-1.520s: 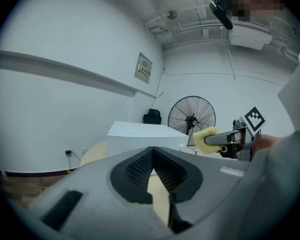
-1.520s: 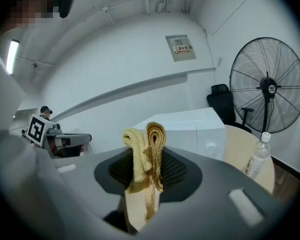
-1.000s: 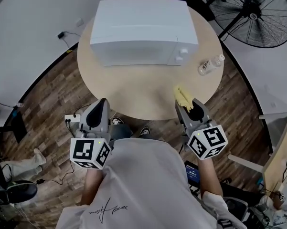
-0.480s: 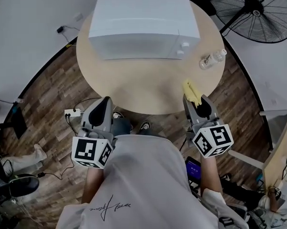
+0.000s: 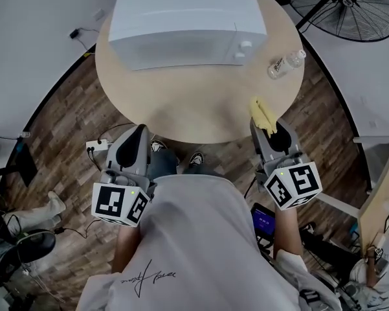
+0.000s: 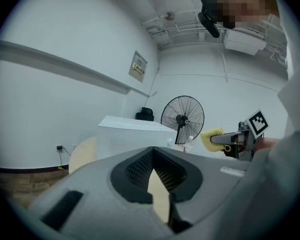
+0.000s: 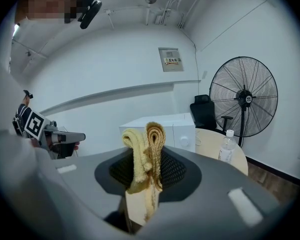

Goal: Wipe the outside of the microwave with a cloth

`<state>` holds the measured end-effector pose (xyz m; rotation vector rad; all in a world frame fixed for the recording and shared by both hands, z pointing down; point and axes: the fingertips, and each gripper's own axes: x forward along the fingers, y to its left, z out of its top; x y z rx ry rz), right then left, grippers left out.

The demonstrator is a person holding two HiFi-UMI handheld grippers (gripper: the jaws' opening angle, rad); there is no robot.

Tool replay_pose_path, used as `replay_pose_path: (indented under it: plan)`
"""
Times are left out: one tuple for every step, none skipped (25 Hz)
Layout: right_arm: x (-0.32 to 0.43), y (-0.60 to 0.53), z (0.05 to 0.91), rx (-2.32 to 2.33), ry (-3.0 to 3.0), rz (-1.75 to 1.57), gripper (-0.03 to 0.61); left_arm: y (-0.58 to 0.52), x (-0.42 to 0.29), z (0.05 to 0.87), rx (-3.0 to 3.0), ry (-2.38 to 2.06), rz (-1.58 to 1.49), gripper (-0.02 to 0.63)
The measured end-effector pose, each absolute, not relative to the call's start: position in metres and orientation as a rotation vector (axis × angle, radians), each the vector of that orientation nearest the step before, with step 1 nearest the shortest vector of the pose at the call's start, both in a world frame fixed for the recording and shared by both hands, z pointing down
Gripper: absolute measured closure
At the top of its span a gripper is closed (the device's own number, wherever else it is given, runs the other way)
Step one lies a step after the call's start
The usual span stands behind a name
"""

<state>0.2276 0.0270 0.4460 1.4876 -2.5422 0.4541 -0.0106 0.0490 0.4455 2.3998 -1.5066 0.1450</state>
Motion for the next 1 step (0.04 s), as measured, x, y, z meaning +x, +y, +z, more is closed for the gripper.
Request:
replay_pose_path:
  plan:
    - [0.2288,0.0273,0.4466,1.485,-2.544,0.451,0.459,0.0498,-0.0086,0.4471,2.395,-1.494,0.136,0.624]
